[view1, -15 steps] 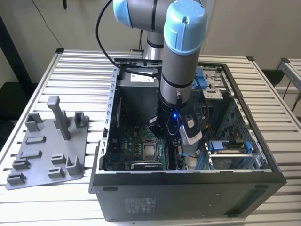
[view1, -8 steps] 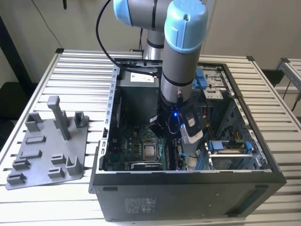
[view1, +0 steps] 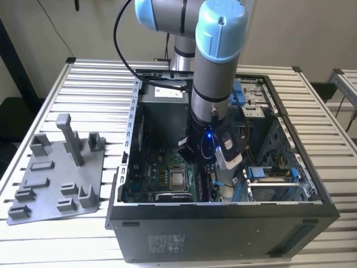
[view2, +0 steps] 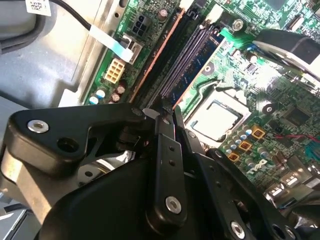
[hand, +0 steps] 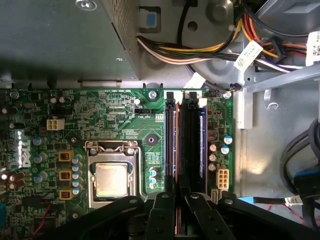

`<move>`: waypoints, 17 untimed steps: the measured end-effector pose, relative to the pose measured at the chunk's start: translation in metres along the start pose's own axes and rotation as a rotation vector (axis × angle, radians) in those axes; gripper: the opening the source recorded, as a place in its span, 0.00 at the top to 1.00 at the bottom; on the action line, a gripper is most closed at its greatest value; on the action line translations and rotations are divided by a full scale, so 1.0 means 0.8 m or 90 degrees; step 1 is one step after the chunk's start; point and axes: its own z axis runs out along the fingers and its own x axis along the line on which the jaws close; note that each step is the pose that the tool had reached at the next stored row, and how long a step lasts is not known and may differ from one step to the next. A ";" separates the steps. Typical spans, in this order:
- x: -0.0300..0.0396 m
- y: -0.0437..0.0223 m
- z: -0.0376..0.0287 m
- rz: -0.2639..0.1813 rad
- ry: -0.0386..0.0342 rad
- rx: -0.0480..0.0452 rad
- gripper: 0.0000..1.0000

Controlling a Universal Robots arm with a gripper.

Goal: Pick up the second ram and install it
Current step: 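Insert the second ram into the second slot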

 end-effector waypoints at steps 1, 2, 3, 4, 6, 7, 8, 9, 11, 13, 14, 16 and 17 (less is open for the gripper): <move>-0.0004 0.0000 0.0000 -0.003 0.0001 -0.0002 0.86; -0.0008 0.0000 0.0000 -0.005 0.0002 -0.0005 0.86; -0.0015 0.0000 0.0000 -0.008 0.0003 -0.0007 0.86; -0.0020 0.0000 0.0000 -0.009 0.0004 -0.0009 0.86; -0.0035 0.0000 0.0002 -0.012 0.0005 -0.0010 0.86; -0.0042 0.0000 0.0003 -0.013 0.0005 -0.0011 0.86; -0.0045 0.0000 0.0004 -0.013 0.0006 -0.0011 0.86; -0.0044 0.0000 0.0004 -0.014 0.0006 -0.0011 0.86; -0.0045 0.0000 0.0006 -0.014 0.0006 -0.0011 0.86; -0.0044 0.0000 0.0025 -0.014 0.0006 -0.0018 0.86; -0.0044 -0.0002 0.0033 -0.014 0.0007 -0.0021 0.86; -0.0041 -0.0002 0.0039 -0.013 0.0007 -0.0042 0.86; -0.0040 0.0000 0.0046 -0.013 0.0005 -0.0058 0.86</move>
